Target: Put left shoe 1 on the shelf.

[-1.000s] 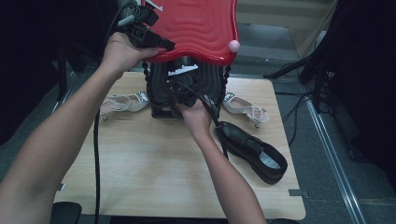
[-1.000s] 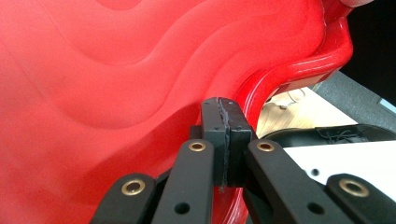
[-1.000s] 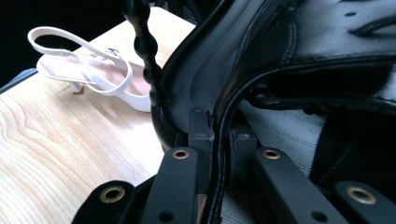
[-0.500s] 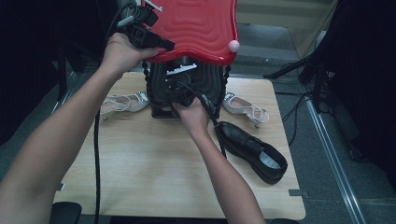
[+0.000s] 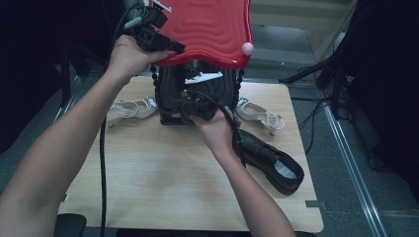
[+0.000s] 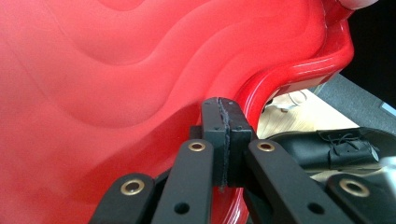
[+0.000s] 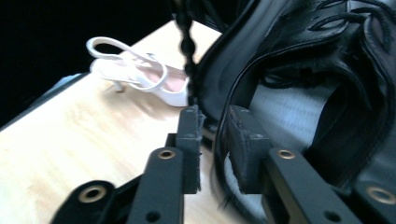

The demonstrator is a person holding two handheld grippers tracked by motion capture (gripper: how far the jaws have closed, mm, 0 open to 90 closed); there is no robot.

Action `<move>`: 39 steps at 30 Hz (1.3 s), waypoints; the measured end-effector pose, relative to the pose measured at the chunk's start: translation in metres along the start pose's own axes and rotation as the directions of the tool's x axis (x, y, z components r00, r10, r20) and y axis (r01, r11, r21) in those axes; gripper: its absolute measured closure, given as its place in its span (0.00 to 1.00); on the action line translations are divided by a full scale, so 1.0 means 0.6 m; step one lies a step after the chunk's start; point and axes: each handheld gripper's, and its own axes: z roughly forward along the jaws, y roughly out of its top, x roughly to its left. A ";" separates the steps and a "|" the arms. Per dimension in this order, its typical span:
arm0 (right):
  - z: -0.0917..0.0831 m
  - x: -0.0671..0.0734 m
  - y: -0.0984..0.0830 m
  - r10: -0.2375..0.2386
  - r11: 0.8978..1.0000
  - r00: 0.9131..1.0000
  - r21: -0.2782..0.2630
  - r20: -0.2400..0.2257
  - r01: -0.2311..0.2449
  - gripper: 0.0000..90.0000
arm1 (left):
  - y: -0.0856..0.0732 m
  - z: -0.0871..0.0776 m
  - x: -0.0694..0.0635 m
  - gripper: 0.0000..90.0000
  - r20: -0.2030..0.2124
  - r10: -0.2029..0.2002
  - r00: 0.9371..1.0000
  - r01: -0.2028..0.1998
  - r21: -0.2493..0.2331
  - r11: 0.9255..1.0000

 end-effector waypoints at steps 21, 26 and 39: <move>-0.008 -0.039 -0.102 0.042 0.998 0.999 0.054 -0.009 -0.041 1.00 | -0.002 -0.001 0.000 1.00 -0.002 0.000 1.000 0.000 -0.006 1.000; -0.008 -0.034 -0.088 -0.027 0.998 1.000 0.060 -0.011 0.027 1.00 | -0.002 -0.001 -0.001 1.00 -0.004 -0.003 1.000 0.003 -0.005 1.000; 0.020 -0.038 -0.046 -0.009 0.998 1.000 0.061 0.006 0.009 1.00 | -0.003 -0.001 -0.003 1.00 -0.009 0.004 1.000 -0.004 -0.005 1.000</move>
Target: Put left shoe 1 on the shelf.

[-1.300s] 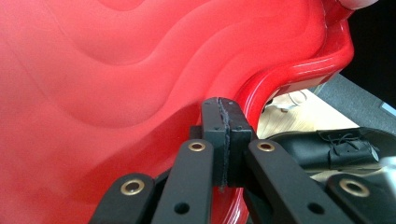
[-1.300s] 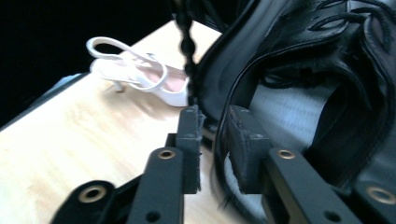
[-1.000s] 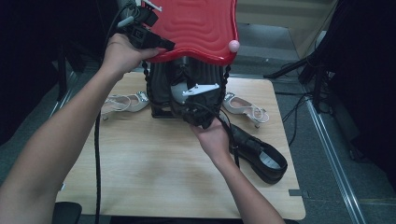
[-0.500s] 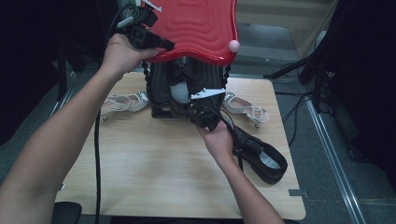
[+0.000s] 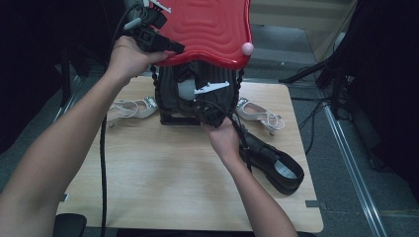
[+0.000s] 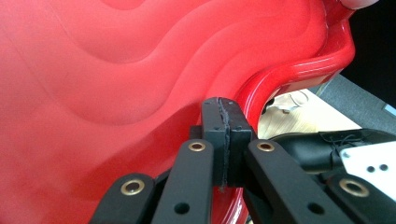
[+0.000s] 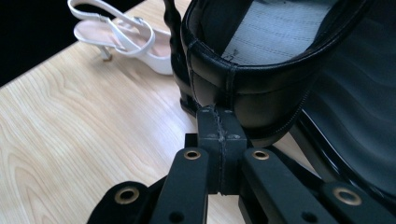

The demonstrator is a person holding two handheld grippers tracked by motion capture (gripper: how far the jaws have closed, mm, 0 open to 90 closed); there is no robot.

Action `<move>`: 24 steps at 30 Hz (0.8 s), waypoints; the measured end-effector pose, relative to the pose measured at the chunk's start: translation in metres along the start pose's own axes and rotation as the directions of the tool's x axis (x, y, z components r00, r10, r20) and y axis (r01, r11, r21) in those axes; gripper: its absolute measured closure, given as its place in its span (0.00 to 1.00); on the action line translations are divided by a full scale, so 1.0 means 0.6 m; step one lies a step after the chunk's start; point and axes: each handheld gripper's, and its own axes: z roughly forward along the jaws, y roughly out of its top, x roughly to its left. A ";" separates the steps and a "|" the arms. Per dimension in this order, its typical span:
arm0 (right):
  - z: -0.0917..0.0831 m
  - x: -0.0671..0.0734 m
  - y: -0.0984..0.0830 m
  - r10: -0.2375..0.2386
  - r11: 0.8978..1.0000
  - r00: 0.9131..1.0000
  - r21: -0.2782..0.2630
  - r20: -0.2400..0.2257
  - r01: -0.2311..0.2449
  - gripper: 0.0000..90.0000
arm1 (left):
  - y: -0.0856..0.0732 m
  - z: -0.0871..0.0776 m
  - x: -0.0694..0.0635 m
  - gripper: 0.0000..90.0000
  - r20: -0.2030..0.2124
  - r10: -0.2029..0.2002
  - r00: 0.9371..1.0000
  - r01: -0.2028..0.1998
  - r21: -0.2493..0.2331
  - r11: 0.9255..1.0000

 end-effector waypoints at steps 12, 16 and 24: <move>0.031 -0.005 0.040 0.053 0.999 0.998 -0.006 -0.015 -0.053 1.00 | 0.000 0.000 0.000 1.00 0.000 -0.007 1.000 0.007 0.002 1.000; 0.044 -0.006 0.051 0.071 0.997 0.997 -0.003 -0.014 -0.072 1.00 | 0.002 0.000 0.002 1.00 0.000 -0.013 1.000 0.013 0.009 1.000; 0.070 -0.008 0.056 0.109 0.994 0.994 0.021 -0.024 -0.109 1.00 | 0.005 0.000 0.001 1.00 0.002 -0.032 0.999 0.032 0.017 0.999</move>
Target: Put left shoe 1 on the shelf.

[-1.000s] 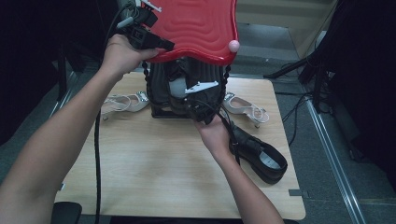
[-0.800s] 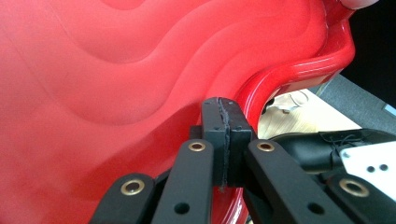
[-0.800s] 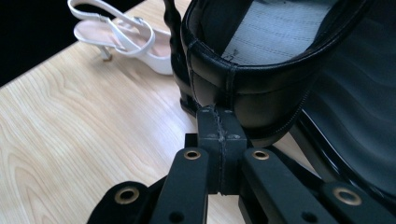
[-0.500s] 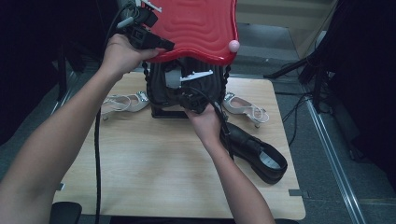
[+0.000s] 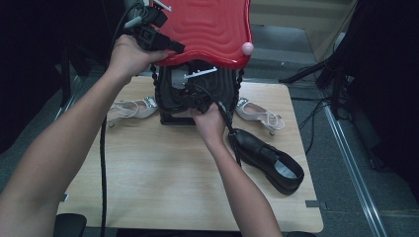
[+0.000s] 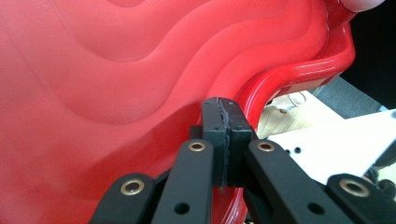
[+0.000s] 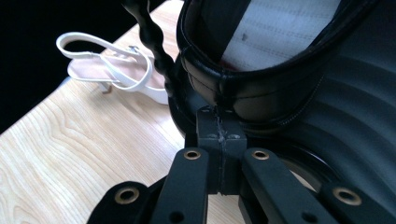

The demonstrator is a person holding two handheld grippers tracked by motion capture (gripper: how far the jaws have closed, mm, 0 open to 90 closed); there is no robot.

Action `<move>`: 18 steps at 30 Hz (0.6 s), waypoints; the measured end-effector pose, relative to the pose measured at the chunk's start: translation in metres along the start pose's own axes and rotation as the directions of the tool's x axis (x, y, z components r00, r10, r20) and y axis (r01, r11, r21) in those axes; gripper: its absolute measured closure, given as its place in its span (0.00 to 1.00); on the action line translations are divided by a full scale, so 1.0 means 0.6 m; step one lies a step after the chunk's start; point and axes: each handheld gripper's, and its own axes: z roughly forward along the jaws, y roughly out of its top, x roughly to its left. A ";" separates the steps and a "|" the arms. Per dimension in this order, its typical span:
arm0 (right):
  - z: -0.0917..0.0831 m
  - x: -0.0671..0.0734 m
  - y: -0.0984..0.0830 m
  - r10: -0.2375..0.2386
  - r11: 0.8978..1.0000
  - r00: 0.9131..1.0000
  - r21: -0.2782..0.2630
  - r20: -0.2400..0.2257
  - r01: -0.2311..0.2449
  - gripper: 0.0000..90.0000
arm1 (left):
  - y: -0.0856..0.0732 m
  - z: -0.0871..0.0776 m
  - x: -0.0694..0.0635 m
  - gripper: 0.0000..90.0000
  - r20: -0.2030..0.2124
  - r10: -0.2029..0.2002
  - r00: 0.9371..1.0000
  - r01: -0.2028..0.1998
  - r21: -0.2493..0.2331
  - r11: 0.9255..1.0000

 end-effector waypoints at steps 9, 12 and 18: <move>-0.016 0.010 -0.026 -0.024 1.000 0.998 -0.015 -0.052 0.024 1.00 | 0.001 -0.003 0.002 1.00 0.012 -0.010 1.000 0.010 0.009 1.000; -0.028 0.013 -0.036 -0.024 0.999 0.997 -0.026 -0.078 0.022 0.97 | 0.004 -0.013 0.002 0.93 0.051 -0.035 0.998 0.036 -0.015 0.999; -0.049 0.012 -0.054 -0.087 0.996 0.987 -0.041 -0.138 0.082 0.80 | -0.002 -0.034 -0.026 0.76 0.066 0.038 0.997 -0.038 0.002 0.999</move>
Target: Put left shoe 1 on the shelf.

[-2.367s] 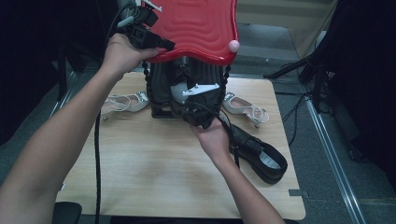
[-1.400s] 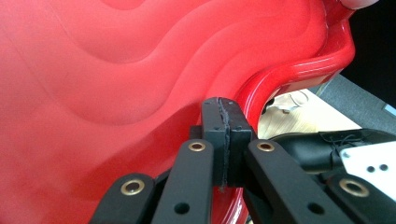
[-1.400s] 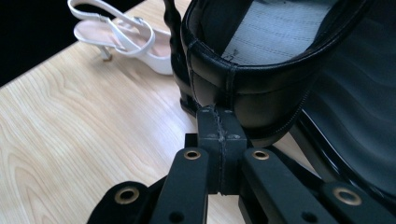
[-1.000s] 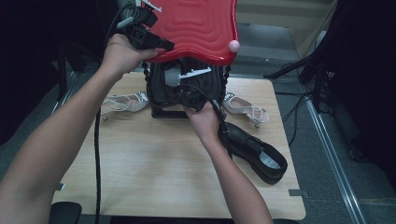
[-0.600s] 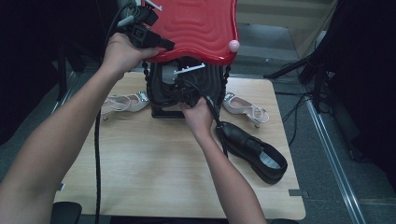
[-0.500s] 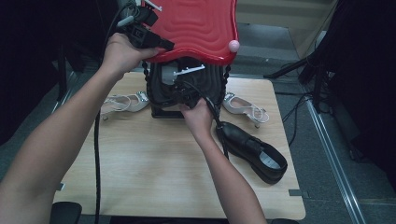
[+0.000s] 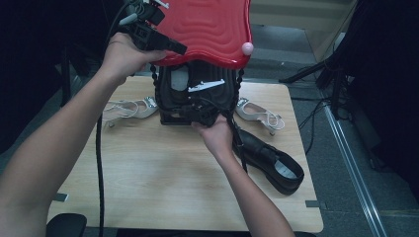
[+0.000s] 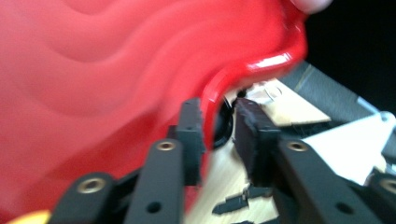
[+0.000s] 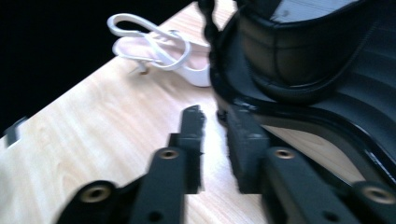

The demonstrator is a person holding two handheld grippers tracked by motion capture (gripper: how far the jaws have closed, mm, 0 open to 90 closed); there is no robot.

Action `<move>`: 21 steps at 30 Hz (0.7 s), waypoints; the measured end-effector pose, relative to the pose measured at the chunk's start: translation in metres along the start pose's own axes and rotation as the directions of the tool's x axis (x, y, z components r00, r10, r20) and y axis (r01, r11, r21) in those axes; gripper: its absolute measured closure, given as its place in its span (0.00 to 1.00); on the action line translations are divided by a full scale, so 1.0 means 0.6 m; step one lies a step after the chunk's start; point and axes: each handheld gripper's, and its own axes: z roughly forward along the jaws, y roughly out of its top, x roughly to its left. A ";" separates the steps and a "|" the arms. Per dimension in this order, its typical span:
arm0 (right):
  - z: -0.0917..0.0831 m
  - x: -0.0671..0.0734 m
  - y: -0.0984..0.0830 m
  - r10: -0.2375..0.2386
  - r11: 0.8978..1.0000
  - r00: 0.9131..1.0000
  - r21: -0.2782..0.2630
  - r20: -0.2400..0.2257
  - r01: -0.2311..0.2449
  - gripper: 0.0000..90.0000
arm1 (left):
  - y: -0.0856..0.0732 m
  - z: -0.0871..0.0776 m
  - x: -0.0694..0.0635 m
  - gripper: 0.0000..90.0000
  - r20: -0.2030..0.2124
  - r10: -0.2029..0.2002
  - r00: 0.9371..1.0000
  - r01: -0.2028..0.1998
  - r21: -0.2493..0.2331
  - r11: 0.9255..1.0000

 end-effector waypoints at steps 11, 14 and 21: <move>-0.050 0.004 -0.044 -0.037 0.999 0.999 -0.020 -0.027 0.036 0.69 | -0.057 -0.017 -0.024 0.50 0.056 0.005 0.998 -0.004 -0.027 1.000; -0.062 0.003 -0.057 -0.031 0.999 0.999 -0.011 -0.034 0.030 0.66 | -0.077 -0.014 -0.019 0.49 0.065 0.003 0.998 -0.002 -0.021 1.000; -0.096 0.000 -0.099 -0.029 0.999 0.999 -0.040 -0.033 0.027 0.63 | -0.126 -0.013 -0.012 0.45 0.065 0.010 0.998 -0.010 -0.003 1.000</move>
